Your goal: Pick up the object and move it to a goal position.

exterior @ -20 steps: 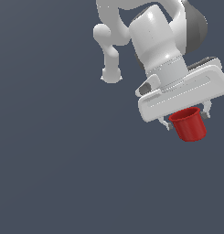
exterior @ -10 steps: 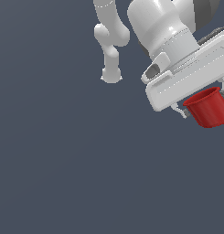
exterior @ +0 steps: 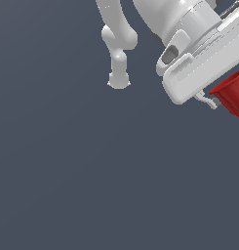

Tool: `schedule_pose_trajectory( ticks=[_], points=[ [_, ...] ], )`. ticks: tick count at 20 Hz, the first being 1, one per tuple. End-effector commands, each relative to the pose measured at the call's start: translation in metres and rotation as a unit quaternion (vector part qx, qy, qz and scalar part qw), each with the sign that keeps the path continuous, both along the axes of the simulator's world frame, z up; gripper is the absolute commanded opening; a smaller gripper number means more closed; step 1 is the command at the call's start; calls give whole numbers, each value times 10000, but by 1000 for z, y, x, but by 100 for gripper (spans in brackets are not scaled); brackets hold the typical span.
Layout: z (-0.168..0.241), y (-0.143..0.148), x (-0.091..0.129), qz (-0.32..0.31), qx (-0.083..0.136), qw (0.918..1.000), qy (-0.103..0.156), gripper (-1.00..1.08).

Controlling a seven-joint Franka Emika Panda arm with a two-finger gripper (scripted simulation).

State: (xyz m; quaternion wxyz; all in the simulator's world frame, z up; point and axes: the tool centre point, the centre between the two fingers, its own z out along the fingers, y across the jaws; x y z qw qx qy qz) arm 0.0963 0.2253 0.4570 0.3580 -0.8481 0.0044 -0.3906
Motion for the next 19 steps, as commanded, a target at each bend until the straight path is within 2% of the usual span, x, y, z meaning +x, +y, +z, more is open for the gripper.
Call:
schedule_pose_trajectory(
  ticks=[1, 10, 19],
  points=[
    [12, 2, -3, 79, 55, 9999, -135, -100],
    [39, 6, -13, 279, 192, 9985, -433, -100],
    [46, 7, -17, 347, 237, 9978, -519, -100]
  ],
)
